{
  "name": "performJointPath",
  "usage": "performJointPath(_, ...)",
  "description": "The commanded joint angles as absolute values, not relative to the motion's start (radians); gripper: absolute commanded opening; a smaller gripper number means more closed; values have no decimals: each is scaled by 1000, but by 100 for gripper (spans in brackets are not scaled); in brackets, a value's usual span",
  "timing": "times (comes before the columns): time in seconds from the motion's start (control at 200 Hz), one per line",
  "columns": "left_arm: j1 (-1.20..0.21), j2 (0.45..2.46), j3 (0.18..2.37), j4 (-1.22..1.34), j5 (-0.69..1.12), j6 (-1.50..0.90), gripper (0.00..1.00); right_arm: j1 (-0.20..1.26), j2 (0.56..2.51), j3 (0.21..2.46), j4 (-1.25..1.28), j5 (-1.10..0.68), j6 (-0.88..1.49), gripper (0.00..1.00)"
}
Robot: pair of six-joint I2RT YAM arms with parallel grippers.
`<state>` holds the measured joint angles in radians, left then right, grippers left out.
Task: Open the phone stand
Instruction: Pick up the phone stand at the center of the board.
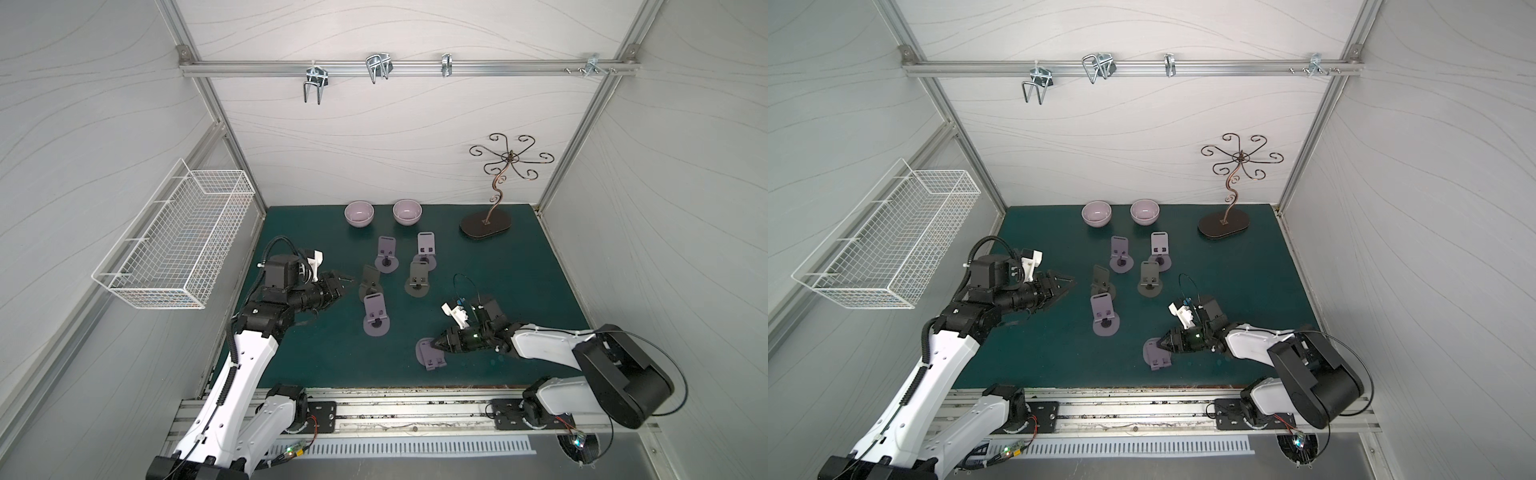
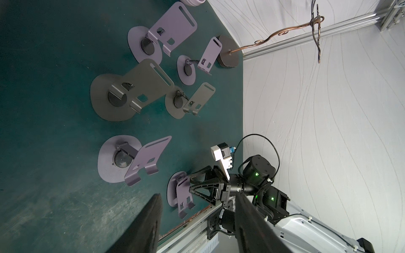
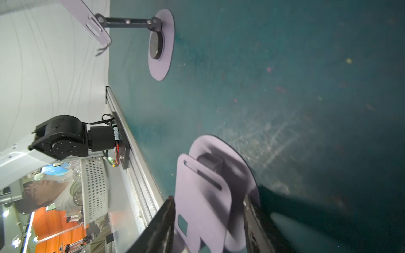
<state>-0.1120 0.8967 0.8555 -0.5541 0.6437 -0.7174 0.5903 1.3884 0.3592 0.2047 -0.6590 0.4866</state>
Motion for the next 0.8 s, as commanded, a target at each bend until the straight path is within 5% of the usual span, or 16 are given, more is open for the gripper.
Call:
performJointPath(0.0, -115, 894, 854, -501, 654, -723, 56, 586, 1445, 383, 264, -705, 496, 49)
performJointPath(0.52, -115, 905, 844, -494, 651, -719, 55, 590, 1473, 337, 333, -736, 555, 38)
performJointPath(0.795, -115, 904, 845, -497, 649, -714, 55, 618, 1546, 364, 352, -744, 560, 22)
